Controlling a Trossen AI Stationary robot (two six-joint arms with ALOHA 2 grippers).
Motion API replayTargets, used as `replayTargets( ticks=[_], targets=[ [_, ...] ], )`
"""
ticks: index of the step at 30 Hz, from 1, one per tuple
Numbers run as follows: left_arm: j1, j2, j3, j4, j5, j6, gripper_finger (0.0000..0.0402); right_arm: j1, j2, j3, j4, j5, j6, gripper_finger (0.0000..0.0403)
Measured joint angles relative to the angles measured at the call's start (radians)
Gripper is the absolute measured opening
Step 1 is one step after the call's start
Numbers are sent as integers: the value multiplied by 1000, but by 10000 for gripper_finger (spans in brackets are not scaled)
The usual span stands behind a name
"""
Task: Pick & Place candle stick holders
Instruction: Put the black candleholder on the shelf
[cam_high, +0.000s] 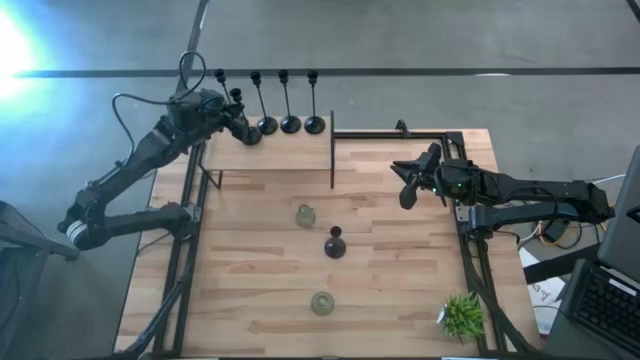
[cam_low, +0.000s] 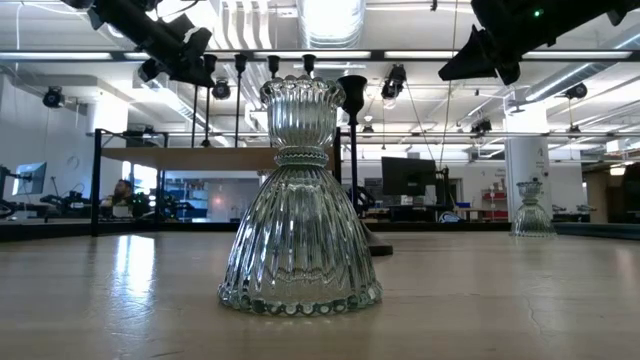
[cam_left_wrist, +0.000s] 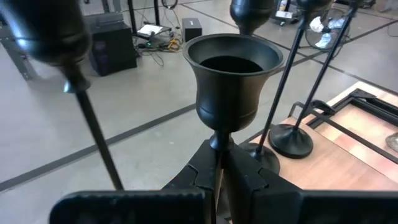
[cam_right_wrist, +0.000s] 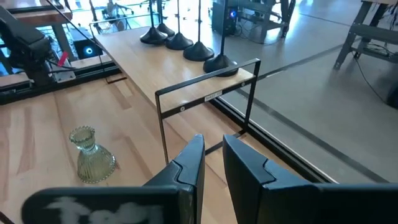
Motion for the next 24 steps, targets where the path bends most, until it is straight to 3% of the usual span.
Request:
replayTargets(
  ticks=[24],
  targets=[
    [0,6,40,-120,11,13,15,0,0,-1,-4,0,1,54]
  ],
)
